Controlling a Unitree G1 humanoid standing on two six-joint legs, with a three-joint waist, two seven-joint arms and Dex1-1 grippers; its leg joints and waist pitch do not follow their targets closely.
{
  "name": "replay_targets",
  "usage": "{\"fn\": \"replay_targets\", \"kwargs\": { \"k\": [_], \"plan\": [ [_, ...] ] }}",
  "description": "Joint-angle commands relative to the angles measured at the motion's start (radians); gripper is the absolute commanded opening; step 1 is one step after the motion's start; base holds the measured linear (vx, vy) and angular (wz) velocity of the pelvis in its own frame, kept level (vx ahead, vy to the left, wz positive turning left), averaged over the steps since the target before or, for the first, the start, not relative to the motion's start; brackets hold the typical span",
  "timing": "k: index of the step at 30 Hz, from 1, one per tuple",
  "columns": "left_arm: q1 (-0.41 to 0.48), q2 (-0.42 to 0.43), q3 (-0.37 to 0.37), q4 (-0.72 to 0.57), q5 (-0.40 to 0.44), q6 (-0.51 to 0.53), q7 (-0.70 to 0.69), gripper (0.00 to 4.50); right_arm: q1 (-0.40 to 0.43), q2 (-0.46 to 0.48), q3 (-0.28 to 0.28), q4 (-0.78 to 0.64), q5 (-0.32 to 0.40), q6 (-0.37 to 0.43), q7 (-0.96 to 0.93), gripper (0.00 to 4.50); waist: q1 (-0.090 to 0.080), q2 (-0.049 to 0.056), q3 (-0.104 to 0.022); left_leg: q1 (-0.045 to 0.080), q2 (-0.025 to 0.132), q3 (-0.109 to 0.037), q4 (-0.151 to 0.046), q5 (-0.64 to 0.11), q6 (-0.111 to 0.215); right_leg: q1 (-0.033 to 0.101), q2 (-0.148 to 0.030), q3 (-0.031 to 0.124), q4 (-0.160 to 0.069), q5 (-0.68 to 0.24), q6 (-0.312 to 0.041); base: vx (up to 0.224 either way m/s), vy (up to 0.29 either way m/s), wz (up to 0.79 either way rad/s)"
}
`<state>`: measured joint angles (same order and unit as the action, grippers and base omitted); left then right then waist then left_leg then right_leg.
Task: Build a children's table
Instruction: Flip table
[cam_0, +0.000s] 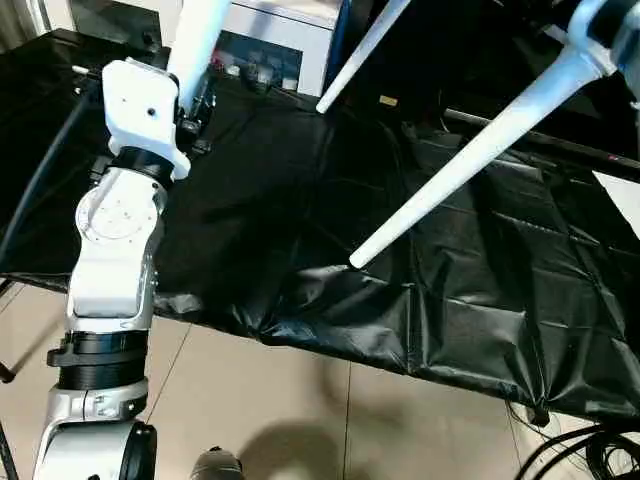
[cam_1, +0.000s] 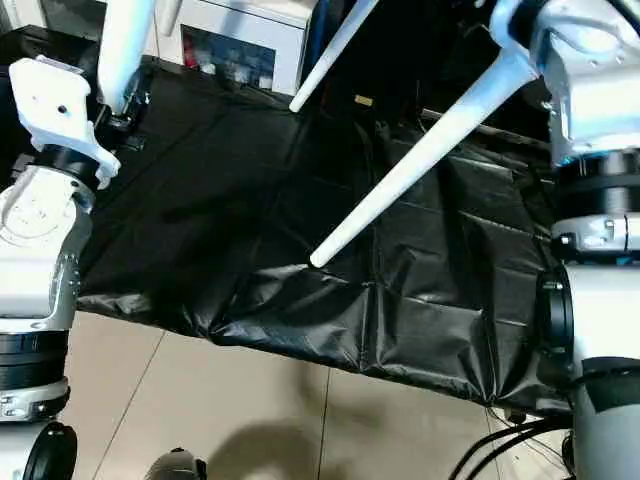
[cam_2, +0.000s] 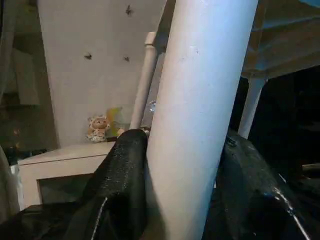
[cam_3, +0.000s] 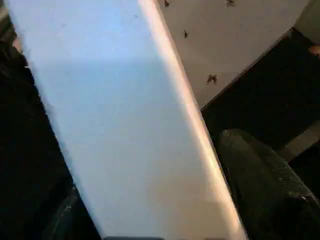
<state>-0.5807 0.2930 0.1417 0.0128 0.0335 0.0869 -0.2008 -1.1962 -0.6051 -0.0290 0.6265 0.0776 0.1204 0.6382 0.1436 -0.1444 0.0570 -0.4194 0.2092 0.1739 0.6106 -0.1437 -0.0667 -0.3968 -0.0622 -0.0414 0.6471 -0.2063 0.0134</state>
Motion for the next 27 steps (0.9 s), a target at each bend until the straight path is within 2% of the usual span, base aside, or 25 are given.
{"fn": "replay_targets", "kwargs": {
  "k": [1,2,5,7,11,13,17,21,23,25,27],
  "plan": [
    [0.019,-0.011,0.012,0.086,-0.007,0.074,0.031,1.9,0.039,0.017,-0.03,-0.122,0.16,-0.03,0.208,3.63,-0.014,0.019,-0.069,0.046,0.023,-0.004,-0.067,-0.301,-0.071,0.024,-0.061,0.03,-0.075,-0.151,-0.115,0.0,0.0,0.0],
    [0.019,-0.011,0.011,0.089,-0.007,0.074,0.031,1.89,0.046,0.019,-0.03,-0.132,0.168,-0.029,0.221,3.88,-0.015,0.019,-0.071,0.042,0.023,-0.006,-0.065,-0.269,-0.057,0.026,-0.062,0.03,-0.071,-0.13,-0.114,0.0,0.0,0.0],
    [0.017,-0.007,0.008,0.107,-0.006,0.068,0.027,1.86,0.058,0.028,-0.036,-0.146,0.189,-0.027,0.246,3.99,-0.017,0.023,-0.072,0.042,0.023,-0.006,-0.066,-0.23,-0.05,0.025,-0.059,0.029,-0.069,-0.098,-0.127,0.0,0.0,0.0],
    [0.016,-0.003,0.006,0.12,-0.004,0.064,0.027,1.71,0.059,0.034,-0.045,-0.151,0.205,-0.028,0.263,4.12,-0.018,0.025,-0.071,0.05,0.025,-0.005,-0.069,-0.268,-0.061,0.019,-0.059,0.028,-0.073,-0.131,-0.145,0.0,0.0,0.0],
    [0.021,0.005,0.007,0.131,-0.001,0.061,0.024,1.65,0.064,0.034,-0.054,-0.175,0.234,-0.022,0.304,4.12,-0.014,0.026,-0.069,0.055,0.028,-0.008,-0.072,-0.28,-0.083,0.019,-0.058,0.026,-0.07,-0.095,-0.154,0.0,0.0,0.0],
    [0.024,0.008,0.007,0.138,0.001,0.06,0.021,1.65,0.07,0.035,-0.06,-0.183,0.246,-0.023,0.319,4.12,-0.013,0.022,-0.07,0.054,0.028,-0.007,-0.072,-0.279,-0.084,0.021,-0.059,0.026,-0.069,-0.088,-0.154,0.0,0.0,0.0],
    [0.031,0.017,0.006,0.162,0.004,0.056,0.014,1.64,0.088,0.051,-0.093,-0.232,0.322,0.023,0.345,4.12,-0.012,0.016,-0.069,0.051,0.026,-0.007,-0.072,-0.267,-0.077,0.024,-0.061,0.028,-0.07,-0.087,-0.148,0.0,0.0,0.0],
    [0.033,0.025,0.005,0.181,0.002,0.048,0.008,1.64,0.085,0.063,-0.12,-0.255,0.37,0.053,0.338,4.12,-0.012,0.017,-0.07,0.053,0.026,-0.007,-0.072,-0.267,-0.078,0.022,-0.062,0.027,-0.071,-0.104,-0.148,0.0,0.0,0.0],
    [0.04,0.047,0.0,0.208,0.016,0.042,0.007,1.64,0.076,0.082,-0.162,-0.274,0.426,0.097,0.304,4.12,-0.013,0.019,-0.069,0.053,0.026,-0.009,-0.073,-0.272,-0.083,0.022,-0.061,0.027,-0.071,-0.111,-0.145,0.0,0.0,0.0],
    [0.045,0.052,0.003,0.208,0.008,0.043,-0.004,1.64,0.075,0.089,-0.173,-0.279,0.44,0.107,0.293,4.12,-0.014,0.02,-0.069,0.053,0.026,-0.009,-0.074,-0.277,-0.091,0.021,-0.06,0.026,-0.07,-0.114,-0.141,0.0,0.0,0.0],
    [0.055,0.054,0.016,0.19,-0.005,0.044,-0.009,2.34,0.075,0.094,-0.185,-0.291,0.46,0.125,0.277,4.12,-0.014,0.021,-0.07,0.054,0.026,-0.009,-0.074,-0.284,-0.097,0.02,-0.061,0.026,-0.069,-0.114,-0.144,0.0,0.0,0.0]
  ]
}}
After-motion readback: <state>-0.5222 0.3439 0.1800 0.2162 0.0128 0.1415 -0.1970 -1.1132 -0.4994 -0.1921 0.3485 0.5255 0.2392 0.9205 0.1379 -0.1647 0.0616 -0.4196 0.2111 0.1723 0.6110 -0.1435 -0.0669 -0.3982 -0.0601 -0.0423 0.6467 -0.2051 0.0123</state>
